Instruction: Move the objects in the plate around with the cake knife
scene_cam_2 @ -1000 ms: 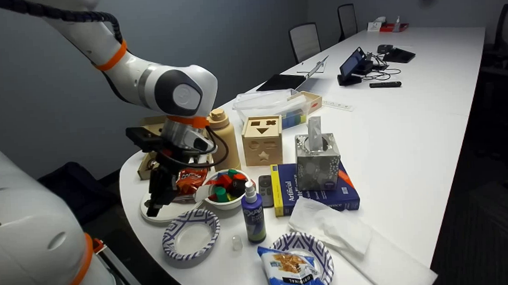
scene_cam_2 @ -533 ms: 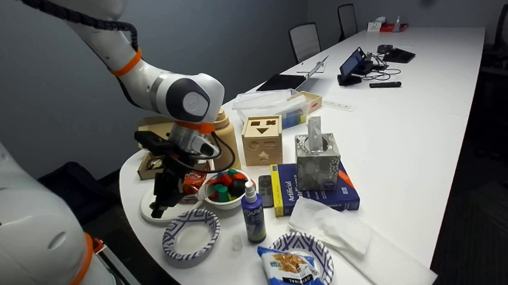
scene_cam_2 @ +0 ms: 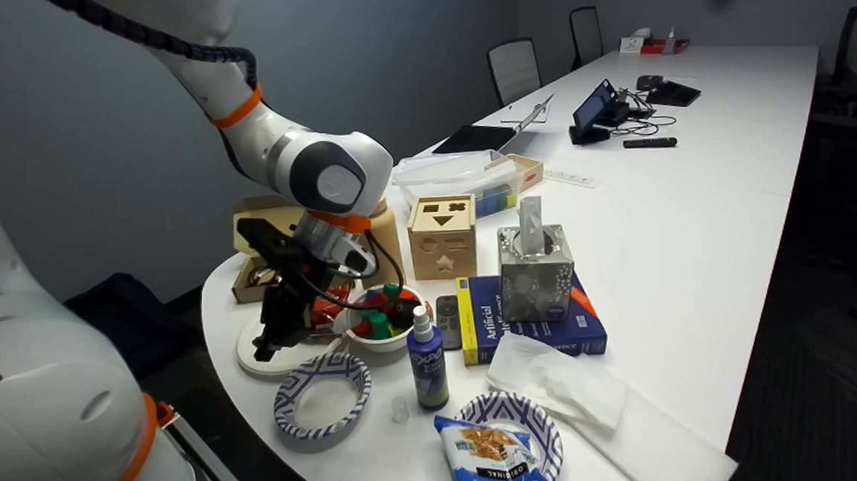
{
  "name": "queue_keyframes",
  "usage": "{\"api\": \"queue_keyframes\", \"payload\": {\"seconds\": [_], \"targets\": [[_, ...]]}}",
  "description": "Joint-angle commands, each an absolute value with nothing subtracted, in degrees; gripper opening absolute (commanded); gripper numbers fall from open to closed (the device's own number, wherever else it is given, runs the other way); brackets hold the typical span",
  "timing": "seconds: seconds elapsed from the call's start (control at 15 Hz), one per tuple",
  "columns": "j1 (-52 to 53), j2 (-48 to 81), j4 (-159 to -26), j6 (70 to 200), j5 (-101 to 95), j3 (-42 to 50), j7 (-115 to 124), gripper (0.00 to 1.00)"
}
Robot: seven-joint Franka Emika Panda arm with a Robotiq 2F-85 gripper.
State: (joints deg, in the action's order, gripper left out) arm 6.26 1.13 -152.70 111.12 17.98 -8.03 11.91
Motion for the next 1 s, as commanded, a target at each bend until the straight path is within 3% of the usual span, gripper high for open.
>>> {"api": "queue_keyframes", "payload": {"seconds": [0.0, 0.47, 0.93], "targets": [[6.2, -0.9, -152.1, 111.4, 23.2, -7.3, 6.8, 0.01], [6.9, -8.6, -153.2, 112.1, 19.7, -7.7, 13.0, 0.01], [6.5, -7.7, -154.3, 110.5, 8.8, -9.4, 24.4, 0.01]]}}
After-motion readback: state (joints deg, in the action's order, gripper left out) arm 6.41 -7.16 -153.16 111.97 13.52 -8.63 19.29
